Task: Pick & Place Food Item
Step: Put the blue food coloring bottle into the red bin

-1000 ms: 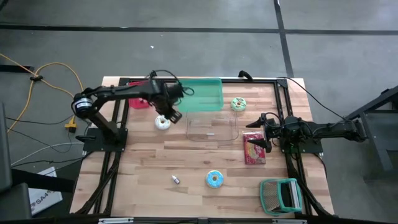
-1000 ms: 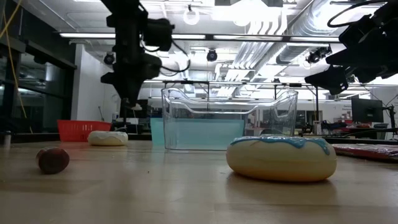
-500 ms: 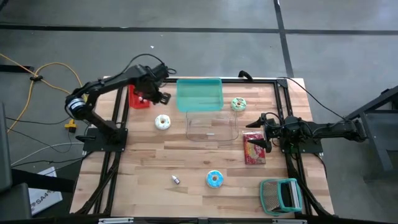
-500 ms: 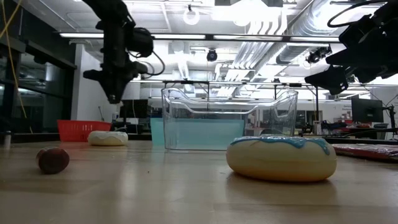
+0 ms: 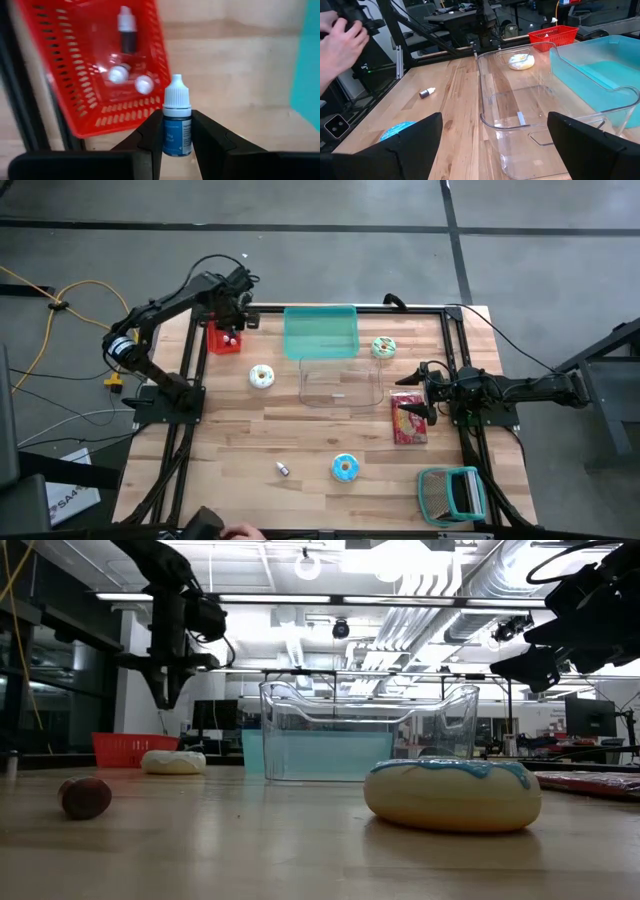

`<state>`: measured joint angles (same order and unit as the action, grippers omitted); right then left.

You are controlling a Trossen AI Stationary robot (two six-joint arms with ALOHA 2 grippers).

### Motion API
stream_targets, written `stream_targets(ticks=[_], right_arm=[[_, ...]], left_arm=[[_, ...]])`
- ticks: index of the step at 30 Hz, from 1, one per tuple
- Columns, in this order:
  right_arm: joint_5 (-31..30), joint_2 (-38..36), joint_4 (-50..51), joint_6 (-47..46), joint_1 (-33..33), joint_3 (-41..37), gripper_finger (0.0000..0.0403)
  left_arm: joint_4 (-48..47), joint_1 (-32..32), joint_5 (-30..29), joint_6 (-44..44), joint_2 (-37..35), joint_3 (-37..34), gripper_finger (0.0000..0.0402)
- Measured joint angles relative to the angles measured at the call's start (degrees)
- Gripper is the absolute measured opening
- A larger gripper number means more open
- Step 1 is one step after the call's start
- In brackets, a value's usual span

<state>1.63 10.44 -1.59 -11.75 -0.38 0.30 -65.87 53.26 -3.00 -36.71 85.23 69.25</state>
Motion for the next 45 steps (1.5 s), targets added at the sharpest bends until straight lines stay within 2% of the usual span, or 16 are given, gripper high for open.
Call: stream_targets(ticks=[9,12,16,27,45], right_arm=[[0.0,0.0,0.0,0.0,0.0,0.0,0.035],[0.0,0.0,0.0,0.0,0.0,0.0,0.035],[0.0,0.0,0.0,0.0,0.0,0.0,0.035],[0.0,0.0,0.0,0.0,0.0,0.0,0.035],[0.0,0.0,0.0,0.0,0.0,0.0,0.035]], left_arm=[[0.0,5.1,-0.6,-2.8,0.0,0.0,0.0081],[0.0,6.0,-2.5,-2.8,0.0,0.0,0.0081],[0.0,6.2,-4.7,-2.8,0.0,0.0,0.0081],[0.5,6.2,-4.9,-2.8,0.2,0.0,0.0081],[4.8,5.7,-6.8,-3.7,8.8,0.0,0.0081]])
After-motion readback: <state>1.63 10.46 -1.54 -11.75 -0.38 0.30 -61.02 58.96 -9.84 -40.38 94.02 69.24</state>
